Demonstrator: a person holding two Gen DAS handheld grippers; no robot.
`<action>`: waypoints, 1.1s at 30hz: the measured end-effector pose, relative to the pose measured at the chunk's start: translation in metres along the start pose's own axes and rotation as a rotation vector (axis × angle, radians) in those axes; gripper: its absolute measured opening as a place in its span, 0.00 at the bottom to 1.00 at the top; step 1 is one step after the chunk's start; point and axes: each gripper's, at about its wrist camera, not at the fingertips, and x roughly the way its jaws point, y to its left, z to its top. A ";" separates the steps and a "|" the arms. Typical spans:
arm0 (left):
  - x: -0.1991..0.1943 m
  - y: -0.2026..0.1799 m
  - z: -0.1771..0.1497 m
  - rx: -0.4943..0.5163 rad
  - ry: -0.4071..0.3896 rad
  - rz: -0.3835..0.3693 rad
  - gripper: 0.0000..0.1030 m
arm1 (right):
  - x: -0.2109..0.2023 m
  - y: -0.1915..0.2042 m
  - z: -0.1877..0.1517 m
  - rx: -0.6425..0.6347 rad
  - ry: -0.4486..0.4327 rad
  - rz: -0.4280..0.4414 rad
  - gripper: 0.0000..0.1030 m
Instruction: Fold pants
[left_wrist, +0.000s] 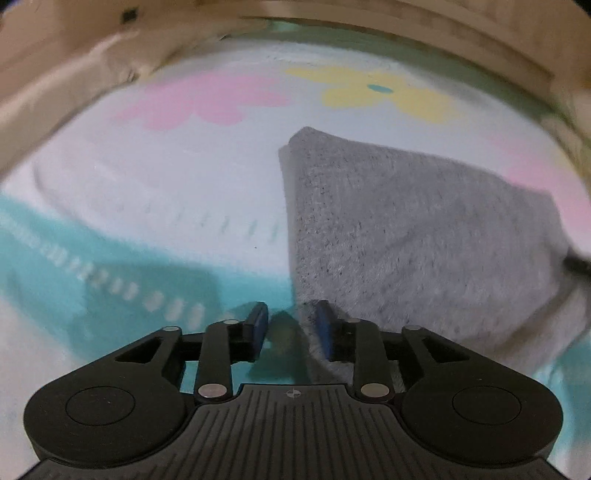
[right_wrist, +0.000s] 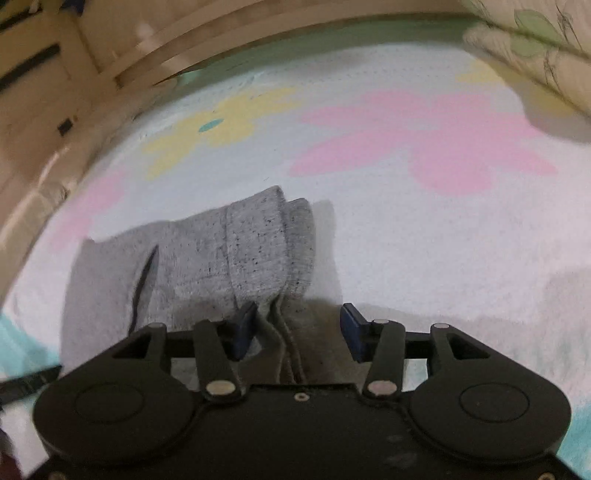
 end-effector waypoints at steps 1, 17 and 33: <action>-0.003 -0.001 0.000 0.013 0.004 0.007 0.28 | -0.004 0.001 0.000 -0.020 -0.005 -0.003 0.47; -0.034 -0.032 -0.039 0.049 -0.007 -0.022 0.33 | -0.035 0.030 -0.048 -0.294 -0.014 -0.010 0.48; -0.132 -0.043 -0.025 0.036 -0.232 -0.031 0.37 | -0.160 0.052 -0.063 -0.207 -0.208 0.093 0.88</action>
